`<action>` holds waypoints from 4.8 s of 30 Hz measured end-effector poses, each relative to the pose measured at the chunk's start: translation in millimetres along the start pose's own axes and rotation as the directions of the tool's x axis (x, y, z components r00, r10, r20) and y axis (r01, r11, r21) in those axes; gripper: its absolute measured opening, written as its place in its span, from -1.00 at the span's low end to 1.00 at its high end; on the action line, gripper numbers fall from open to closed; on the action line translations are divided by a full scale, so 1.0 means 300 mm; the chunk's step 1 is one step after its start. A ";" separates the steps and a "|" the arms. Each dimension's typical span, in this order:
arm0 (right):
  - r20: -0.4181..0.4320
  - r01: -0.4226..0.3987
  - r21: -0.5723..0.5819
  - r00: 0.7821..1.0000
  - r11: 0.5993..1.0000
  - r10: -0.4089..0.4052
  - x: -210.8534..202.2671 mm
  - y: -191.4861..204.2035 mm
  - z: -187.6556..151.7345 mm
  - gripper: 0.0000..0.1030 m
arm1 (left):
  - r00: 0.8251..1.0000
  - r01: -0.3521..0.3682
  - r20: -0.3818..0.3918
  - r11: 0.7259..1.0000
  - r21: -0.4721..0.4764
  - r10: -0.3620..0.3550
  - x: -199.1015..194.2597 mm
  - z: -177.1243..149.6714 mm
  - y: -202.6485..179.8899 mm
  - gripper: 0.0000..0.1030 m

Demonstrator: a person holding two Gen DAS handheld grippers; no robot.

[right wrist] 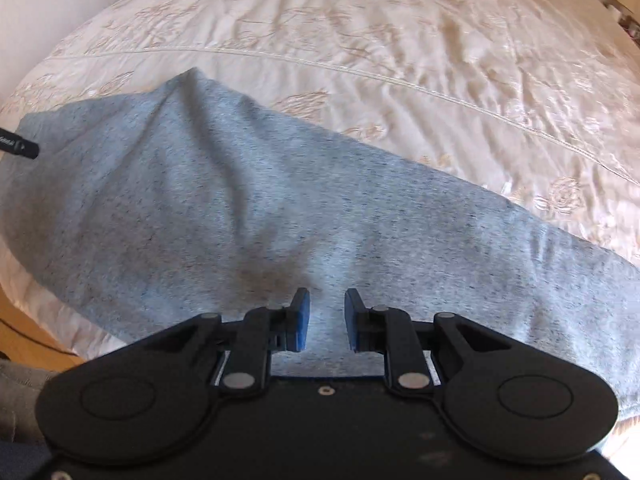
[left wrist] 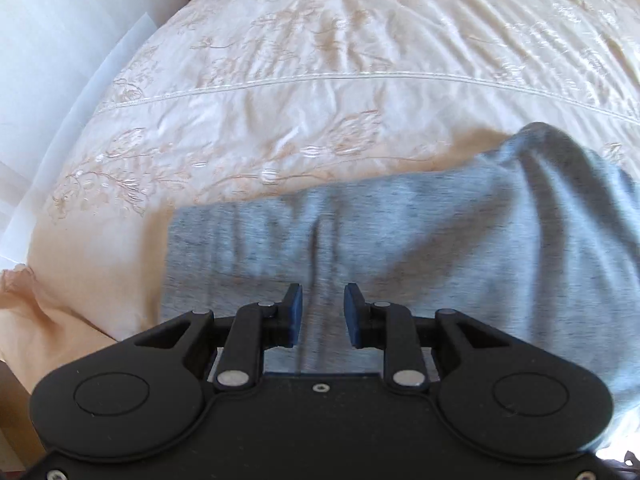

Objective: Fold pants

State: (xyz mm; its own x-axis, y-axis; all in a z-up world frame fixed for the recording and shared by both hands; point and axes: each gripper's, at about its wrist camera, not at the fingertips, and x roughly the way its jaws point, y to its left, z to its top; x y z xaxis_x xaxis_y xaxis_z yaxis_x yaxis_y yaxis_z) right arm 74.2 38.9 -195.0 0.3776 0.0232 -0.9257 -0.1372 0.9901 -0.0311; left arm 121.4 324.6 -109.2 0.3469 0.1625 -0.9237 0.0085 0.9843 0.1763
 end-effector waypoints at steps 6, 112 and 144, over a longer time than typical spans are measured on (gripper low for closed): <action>-0.096 0.116 0.041 0.989 0.992 -0.112 0.024 -0.205 -0.113 -0.60 | 0.994 0.090 -0.061 0.995 0.039 -0.087 0.019 -0.038 -0.252 -0.34; 0.281 -0.247 0.208 0.942 0.946 0.184 -0.554 -0.980 -0.080 -0.84 | 0.935 0.338 -0.100 0.941 -0.036 -0.340 -0.091 0.004 -0.970 -0.36; 0.111 -0.093 0.203 0.991 0.975 0.072 -0.233 -0.343 -0.045 -0.77 | 0.849 0.523 -0.143 0.847 0.094 -0.508 -0.014 0.062 -0.756 0.34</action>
State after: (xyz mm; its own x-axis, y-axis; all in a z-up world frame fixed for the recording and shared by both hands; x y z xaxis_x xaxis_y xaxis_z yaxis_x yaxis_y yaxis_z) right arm 49.5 -66.5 -132.3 0.4665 0.1094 -0.8777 0.0169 0.9910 0.1325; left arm 135.5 99.5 -138.8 0.1561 -0.3525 -0.9227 0.2772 0.9122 -0.3016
